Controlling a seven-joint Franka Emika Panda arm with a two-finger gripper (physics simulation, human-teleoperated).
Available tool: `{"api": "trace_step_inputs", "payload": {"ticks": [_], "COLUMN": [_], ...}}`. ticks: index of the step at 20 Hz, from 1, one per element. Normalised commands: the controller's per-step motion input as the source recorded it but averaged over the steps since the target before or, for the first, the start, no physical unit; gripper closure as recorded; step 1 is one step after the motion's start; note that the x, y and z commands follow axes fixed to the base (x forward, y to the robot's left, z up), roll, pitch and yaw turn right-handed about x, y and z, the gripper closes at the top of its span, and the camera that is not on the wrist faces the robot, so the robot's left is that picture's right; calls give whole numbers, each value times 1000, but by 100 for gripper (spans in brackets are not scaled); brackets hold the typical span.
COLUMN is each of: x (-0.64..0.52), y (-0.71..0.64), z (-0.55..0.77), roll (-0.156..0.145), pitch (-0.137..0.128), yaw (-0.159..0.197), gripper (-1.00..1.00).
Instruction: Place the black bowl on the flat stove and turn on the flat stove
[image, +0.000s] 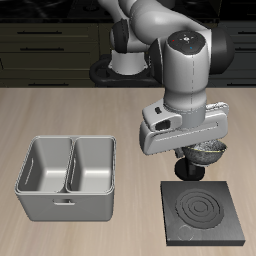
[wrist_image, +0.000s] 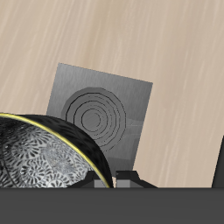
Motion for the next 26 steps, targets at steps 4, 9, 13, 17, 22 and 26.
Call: {"api": "trace_step_inputs", "payload": {"ticks": [4,9,13,17,22,26], "x": [172,96,121,96,49,57], "y": [54,40,13,-2,-41,-67], "z": [-47,5,-92,-143,-62,-70], "roll": [-1,7,-6,6,-2,-11], "pitch": [13,-8,8,14,2,5], "yaw": [9,12,12,15,13,10], "gripper": [100,100,100,100,100,100]}}
